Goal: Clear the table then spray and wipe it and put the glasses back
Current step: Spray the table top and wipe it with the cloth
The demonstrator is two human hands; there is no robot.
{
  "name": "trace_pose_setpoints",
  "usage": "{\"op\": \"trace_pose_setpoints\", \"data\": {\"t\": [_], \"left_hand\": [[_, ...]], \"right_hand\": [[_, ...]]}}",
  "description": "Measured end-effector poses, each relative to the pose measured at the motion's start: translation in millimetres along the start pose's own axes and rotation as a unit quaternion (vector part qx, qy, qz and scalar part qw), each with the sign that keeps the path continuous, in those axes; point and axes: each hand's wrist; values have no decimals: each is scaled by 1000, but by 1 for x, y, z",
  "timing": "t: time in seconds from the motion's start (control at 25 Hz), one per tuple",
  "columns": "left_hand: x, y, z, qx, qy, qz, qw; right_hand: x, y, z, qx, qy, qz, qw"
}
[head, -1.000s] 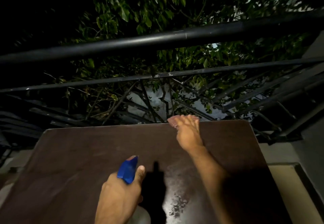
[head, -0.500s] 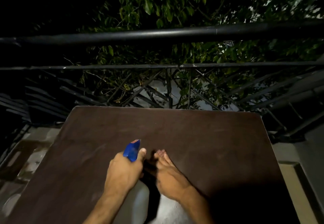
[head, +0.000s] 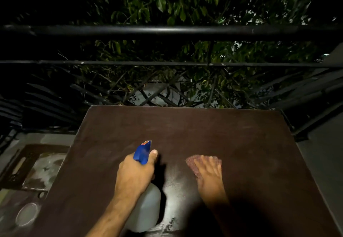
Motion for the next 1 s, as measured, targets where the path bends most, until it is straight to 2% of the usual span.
{"op": "trace_pose_setpoints", "data": {"t": [0.08, 0.16, 0.2, 0.24, 0.32, 0.48, 0.56, 0.64, 0.68, 0.76, 0.8, 0.88, 1.0], "left_hand": [[10, 17, 12, 9, -5, 3, 1000], [21, 33, 26, 20, -3, 16, 1000], [28, 40, 32, 23, -2, 28, 999], [37, 46, 39, 20, 0, 42, 999], [57, 64, 53, 2, 16, 63, 998], [94, 101, 75, -22, 52, 56, 997], [104, 114, 79, -30, 61, 44, 997], [111, 128, 86, -39, 72, 25, 996], [114, 133, 91, -46, 75, 20, 996], [120, 144, 99, -54, 82, 11, 995], [122, 150, 103, -53, 84, 7, 995], [128, 157, 108, -49, 90, -3, 995], [137, 167, 113, -48, 108, -11, 993]], "right_hand": [[51, -32, -17, 59, 80, -10, 995], [89, -56, -25, 31, 154, -35, 987], [95, -63, -23, 44, 166, -33, 985], [95, -62, -16, 83, 156, -28, 984], [87, -57, 9, 83, 108, -38, 990], [108, -47, 89, -17, -27, -9, 999], [140, -53, 121, -19, -40, -6, 999], [184, -75, 136, 5, 51, 21, 998], [208, -89, 134, 44, 125, 32, 991], [257, -123, 116, 141, 258, 30, 955], [274, -135, 111, 153, 286, 26, 945], [287, -141, 125, 159, 306, 63, 937], [277, -134, 192, 92, 243, 35, 965]]}}
Point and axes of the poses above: each hand's wrist, its own z-axis towards the middle knuckle, its own y-axis out of the back of the hand, x = y × z, and after that the axes turned 12 degrees about y, right-handed
